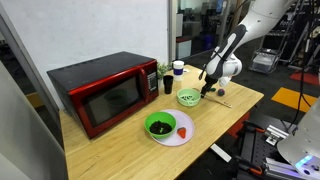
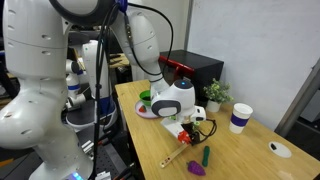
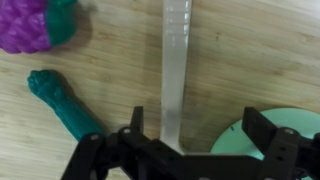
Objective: Use the big spoon to mix the contents of the green bowl on the plate then put it back on the table
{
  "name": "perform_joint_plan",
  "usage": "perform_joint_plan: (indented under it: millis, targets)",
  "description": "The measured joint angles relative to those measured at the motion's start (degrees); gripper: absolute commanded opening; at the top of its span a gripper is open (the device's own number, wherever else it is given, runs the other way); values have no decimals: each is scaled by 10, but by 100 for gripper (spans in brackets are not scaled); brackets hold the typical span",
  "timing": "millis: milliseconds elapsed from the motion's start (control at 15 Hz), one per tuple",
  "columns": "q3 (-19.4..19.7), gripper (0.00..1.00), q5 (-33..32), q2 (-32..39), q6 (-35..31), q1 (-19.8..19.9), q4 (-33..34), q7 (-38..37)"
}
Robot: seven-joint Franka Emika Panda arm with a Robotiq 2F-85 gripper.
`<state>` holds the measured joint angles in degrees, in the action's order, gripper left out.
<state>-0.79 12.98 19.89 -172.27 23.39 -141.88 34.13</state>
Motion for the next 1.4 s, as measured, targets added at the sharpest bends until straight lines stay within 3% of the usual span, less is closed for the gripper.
perform_joint_plan:
  millis: [400,1400]
  targets:
    - [-24,100,0,-2,-12,47,0,31]
    - [-137,100,1,-3,-45,168,-40,58]
